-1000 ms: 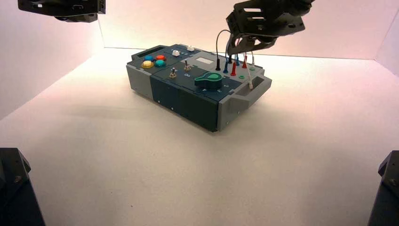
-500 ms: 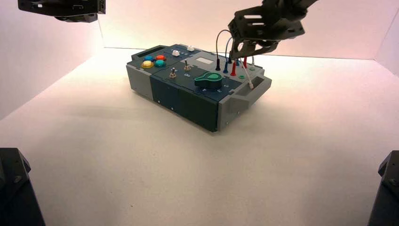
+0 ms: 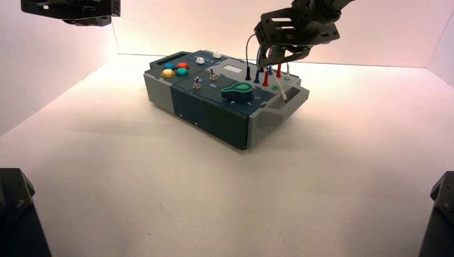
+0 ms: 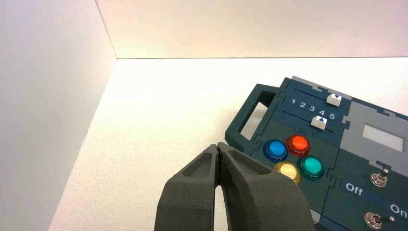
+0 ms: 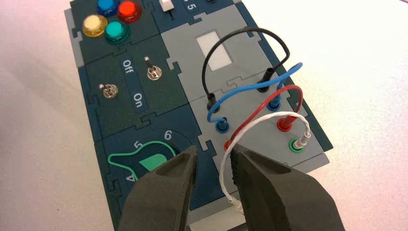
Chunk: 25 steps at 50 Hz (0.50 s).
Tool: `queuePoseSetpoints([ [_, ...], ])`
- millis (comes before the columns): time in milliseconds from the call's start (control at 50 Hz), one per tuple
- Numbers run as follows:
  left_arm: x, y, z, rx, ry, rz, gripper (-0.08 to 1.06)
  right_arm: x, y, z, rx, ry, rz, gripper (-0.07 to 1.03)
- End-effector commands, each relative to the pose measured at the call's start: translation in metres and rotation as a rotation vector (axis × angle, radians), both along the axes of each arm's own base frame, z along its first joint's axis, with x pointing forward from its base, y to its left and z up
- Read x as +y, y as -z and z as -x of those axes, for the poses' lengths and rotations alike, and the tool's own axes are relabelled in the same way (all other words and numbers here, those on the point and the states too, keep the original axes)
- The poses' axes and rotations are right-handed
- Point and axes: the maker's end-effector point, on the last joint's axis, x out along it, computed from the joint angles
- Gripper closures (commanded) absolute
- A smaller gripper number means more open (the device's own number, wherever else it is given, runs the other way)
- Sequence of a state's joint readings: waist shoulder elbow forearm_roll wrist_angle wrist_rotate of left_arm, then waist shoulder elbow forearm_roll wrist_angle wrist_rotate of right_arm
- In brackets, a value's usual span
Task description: Pull the red wire.
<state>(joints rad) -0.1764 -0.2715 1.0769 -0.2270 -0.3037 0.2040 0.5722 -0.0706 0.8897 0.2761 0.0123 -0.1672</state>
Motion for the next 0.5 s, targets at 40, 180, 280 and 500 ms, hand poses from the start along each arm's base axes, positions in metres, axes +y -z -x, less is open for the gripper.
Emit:
queuePoseSetpoints([
  [40, -0.0023, -0.0089, -0.0049, -0.029, 0.007, -0.001, 1.00, 0.0031, -0.0147, -0.0098, -0.046, -0.002, -0.016, 0.57],
  [180, -0.0023, -0.0089, -0.0049, -0.029, 0.006, 0.000, 1.01, 0.0027, -0.0142, -0.0114, -0.051, -0.008, -0.009, 0.57],
  [280, -0.0023, -0.0089, -0.0049, -0.029, 0.007, -0.001, 1.00, 0.0000, -0.0142, -0.0125, -0.051, -0.001, -0.008, 0.57],
  [500, -0.0023, -0.0095, -0.0053, -0.031, 0.007, -0.001, 1.00, -0.0018, -0.0201, -0.0076, -0.046, -0.002, -0.014, 0.57],
])
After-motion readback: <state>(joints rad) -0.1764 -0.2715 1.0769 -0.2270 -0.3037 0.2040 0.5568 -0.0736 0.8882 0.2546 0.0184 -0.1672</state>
